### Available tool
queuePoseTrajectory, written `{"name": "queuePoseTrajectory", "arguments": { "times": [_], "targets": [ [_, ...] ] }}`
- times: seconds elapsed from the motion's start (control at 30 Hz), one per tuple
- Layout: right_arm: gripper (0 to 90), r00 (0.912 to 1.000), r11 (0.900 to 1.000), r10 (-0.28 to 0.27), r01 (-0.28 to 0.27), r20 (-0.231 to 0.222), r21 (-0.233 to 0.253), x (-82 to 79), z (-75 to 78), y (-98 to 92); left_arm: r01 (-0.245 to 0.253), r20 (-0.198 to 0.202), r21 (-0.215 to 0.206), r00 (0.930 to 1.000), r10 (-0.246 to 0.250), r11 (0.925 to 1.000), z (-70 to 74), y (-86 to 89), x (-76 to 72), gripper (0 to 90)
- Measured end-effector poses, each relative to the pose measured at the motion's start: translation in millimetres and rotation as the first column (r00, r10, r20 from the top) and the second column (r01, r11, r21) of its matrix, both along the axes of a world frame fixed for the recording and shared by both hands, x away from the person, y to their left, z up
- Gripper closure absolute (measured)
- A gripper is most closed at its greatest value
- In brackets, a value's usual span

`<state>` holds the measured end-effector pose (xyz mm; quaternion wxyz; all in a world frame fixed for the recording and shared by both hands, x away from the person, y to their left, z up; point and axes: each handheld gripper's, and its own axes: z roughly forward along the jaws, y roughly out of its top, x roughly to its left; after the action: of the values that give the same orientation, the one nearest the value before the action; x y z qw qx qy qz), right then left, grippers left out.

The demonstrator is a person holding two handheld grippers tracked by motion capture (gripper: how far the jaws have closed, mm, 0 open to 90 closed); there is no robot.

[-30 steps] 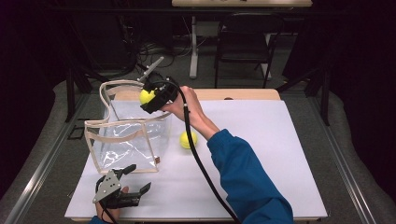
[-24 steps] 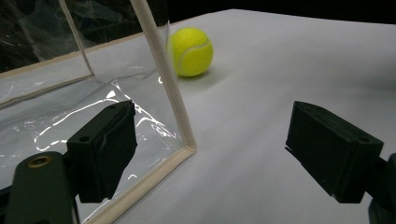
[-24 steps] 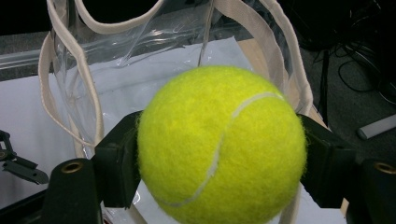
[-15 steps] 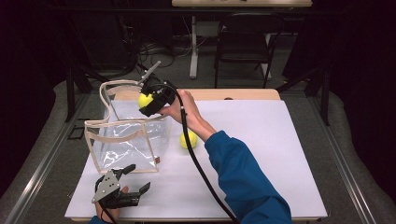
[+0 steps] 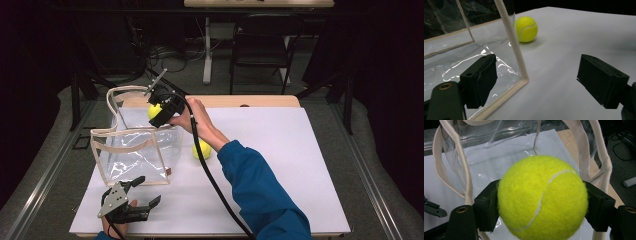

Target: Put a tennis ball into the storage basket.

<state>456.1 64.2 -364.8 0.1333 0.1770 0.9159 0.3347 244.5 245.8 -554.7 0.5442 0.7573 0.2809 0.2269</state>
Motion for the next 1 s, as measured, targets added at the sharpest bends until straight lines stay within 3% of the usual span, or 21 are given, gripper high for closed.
{"name": "queuePoseTrajectory", "arguments": {
  "times": [0.1, 0.17, 0.33, 0.57, 1.0],
  "targets": [
    [23.4, 1.0, 1.0, -0.003, 0.003, -0.004, 0.0, -0.2, -0.5, 0.9, 0.002, 0.001, 0.001, 1.0, -0.002, 1.0, -0.1, -0.4, -0.3, 15.9],
    [12.7, 0.9997, 1.0, -0.018, 0.018, 0.015, 0.01, -1.0, 1.0, 0.7, 0.004, -0.002, 0.003, 1.0, -0.004, 1.0, 0.3, 0.0, -0.3, 16.0],
    [1.9, 0.9991, 0.999, -0.034, 0.034, 0.024, 0.031, -3.7, 7.2, -5.2, 0.003, 0.002, -0.004, 1.0, -0.003, 1.0, 0.2, 0.4, -1.0, 16.0],
    [1.0, 0.9992, 0.994, -0.04, 0.041, -0.006, 0.105, -4.3, 14.3, -27.9, 0.005, 0.006, 0.006, 1.0, -0.005, 1.0, 0.5, -0.5, -0.9, 16.0],
    [0.0, 0.9993, 0.992, -0.037, 0.038, -0.008, 0.122, -17.2, 13.2, -71.1, 0.014, 0.002, 0.012, 0.9999, -0.014, 0.9998, 0.1, -2.1, -0.3, 16.0]
  ]
}}
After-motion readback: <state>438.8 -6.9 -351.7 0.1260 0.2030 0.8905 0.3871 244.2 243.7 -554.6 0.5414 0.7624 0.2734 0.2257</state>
